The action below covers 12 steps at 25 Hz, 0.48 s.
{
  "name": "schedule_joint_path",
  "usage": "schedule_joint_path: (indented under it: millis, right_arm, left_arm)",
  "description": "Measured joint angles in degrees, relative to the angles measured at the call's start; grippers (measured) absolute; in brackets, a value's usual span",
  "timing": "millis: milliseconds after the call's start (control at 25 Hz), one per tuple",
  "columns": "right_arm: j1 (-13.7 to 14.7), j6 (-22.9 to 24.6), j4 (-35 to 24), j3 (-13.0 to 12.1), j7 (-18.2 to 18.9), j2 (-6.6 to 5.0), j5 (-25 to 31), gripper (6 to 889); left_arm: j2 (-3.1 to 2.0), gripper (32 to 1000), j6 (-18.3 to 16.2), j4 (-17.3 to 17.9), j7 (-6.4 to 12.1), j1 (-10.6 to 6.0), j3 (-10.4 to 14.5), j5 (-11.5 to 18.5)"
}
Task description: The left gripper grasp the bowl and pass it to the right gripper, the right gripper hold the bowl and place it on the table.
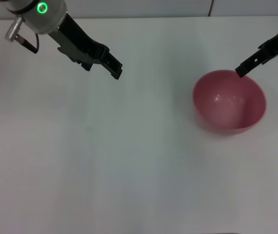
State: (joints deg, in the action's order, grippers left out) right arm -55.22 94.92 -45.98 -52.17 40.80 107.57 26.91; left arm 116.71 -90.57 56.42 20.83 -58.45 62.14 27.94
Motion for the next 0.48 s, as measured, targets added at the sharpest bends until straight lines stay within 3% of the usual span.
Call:
schedule_joint_path:
  millis: [480]
  right_arm:
    - [-0.9, 3.1, -3.2, -0.1, -2.6, 0.09, 0.0, 864]
  left_arm:
    - [0.18, 861, -0.1, 0.0, -0.11, 0.01, 0.0, 0.0]
